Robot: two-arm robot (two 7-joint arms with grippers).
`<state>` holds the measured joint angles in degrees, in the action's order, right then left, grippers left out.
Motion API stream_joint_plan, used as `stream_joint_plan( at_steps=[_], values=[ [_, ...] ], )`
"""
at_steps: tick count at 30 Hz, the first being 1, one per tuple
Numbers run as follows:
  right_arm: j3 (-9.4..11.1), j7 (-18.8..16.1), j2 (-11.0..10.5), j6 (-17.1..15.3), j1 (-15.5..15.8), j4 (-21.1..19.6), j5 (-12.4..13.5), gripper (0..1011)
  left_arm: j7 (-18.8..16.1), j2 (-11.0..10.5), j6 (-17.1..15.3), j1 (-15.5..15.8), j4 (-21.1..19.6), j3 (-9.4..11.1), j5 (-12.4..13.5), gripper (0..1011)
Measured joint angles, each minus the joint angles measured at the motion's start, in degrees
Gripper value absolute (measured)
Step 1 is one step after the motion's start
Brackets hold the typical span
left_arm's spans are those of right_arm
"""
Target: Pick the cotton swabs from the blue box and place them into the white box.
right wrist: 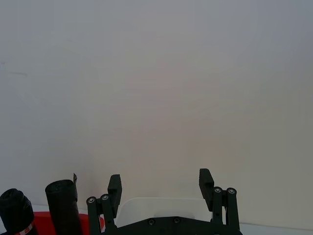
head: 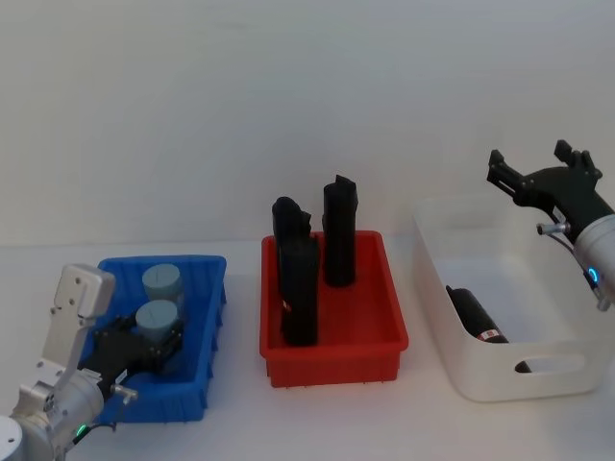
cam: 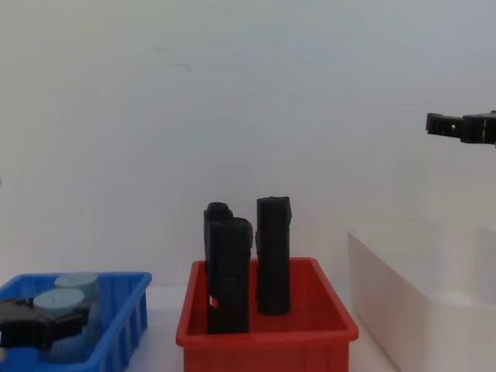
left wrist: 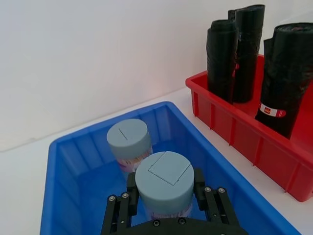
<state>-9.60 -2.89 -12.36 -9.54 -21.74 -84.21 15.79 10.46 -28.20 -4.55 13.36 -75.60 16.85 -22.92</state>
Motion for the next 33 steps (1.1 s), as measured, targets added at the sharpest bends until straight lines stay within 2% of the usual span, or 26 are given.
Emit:
stream_joint_plan(
  at_steps=[20,29,33],
  values=[
    [-0.03,-0.96,0.05,0.4,-0.53,0.47,-0.7,1002,-2.58,-1.35,2.86,0.02,-10.44,-1.36,4.81,669],
    [-0.45,-4.88,0.1,1.54,-1.28,0.67,-1.67,1001,-2.0,-1.03,5.0,1.71,-14.23,-1.88,6.49,669],
    [-0.79,-8.22,0.02,2.01,-1.55,0.44,-2.08,1002,-0.42,-0.14,6.67,3.79,-15.67,-1.98,7.72,669]
  ],
)
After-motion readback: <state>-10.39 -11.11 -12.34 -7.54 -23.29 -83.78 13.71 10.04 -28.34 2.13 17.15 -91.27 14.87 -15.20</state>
